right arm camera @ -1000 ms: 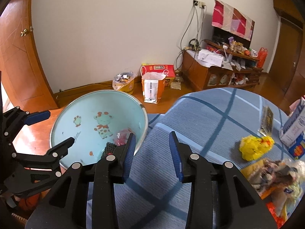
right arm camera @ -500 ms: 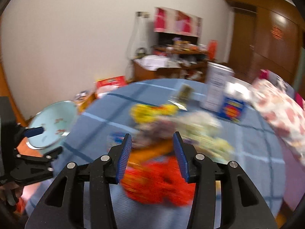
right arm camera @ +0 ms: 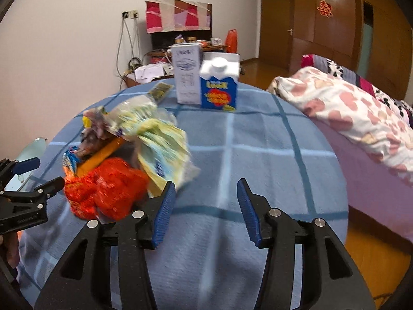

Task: Collect trash
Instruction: 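Move both tools back to the pile on the table, then grasp the red-and-blue wrapper with the left tool while the right tool grasps the yellow bag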

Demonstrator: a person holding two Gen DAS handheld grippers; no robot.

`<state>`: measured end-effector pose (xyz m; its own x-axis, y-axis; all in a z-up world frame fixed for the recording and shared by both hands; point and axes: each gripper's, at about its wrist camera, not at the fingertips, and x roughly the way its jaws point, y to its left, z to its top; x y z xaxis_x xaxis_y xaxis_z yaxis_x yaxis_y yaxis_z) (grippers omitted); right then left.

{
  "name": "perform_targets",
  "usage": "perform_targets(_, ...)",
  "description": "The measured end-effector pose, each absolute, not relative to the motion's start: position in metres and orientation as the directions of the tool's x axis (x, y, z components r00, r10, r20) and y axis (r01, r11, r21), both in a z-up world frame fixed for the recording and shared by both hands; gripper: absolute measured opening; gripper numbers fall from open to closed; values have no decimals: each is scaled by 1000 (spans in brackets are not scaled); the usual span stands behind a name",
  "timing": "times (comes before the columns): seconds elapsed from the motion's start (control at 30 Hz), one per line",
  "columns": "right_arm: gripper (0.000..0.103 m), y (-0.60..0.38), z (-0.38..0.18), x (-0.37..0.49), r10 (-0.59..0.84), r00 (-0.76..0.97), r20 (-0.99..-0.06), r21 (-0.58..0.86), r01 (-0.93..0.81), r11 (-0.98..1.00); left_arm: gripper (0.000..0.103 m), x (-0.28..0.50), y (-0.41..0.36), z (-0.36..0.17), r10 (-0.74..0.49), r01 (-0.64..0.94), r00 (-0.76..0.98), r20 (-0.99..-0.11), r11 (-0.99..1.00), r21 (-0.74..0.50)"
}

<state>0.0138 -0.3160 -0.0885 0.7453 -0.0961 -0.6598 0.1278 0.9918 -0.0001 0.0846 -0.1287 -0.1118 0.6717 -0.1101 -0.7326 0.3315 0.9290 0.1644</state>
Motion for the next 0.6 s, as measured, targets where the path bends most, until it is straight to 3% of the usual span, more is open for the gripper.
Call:
perform_targets(0.07,53,-321,-91,9,-101,743,-661,7,141,990,87,83,-139,-114,-114,343,671,-733,924,171)
perform_targets(0.27,53,-335,-101,1,-95,736,-670,39,163,986,85,85,-157,-129,-110,379,652,-750,904,197)
perform_targets(0.4,53,-339,-107,-2,-79,735,-674,64,165,984,53,85,-155,-133,-194,437,596,-779,892,112)
perform_targets(0.5,53,-339,-104,-3,-73,741,-667,72,161,984,40,82,-156,-132,-224,468,589,-777,878,102)
perform_targets(0.6,53,-338,-96,-3,-68,753,-655,77,155,985,35,78,-149,-127,-246,477,583,-774,875,81)
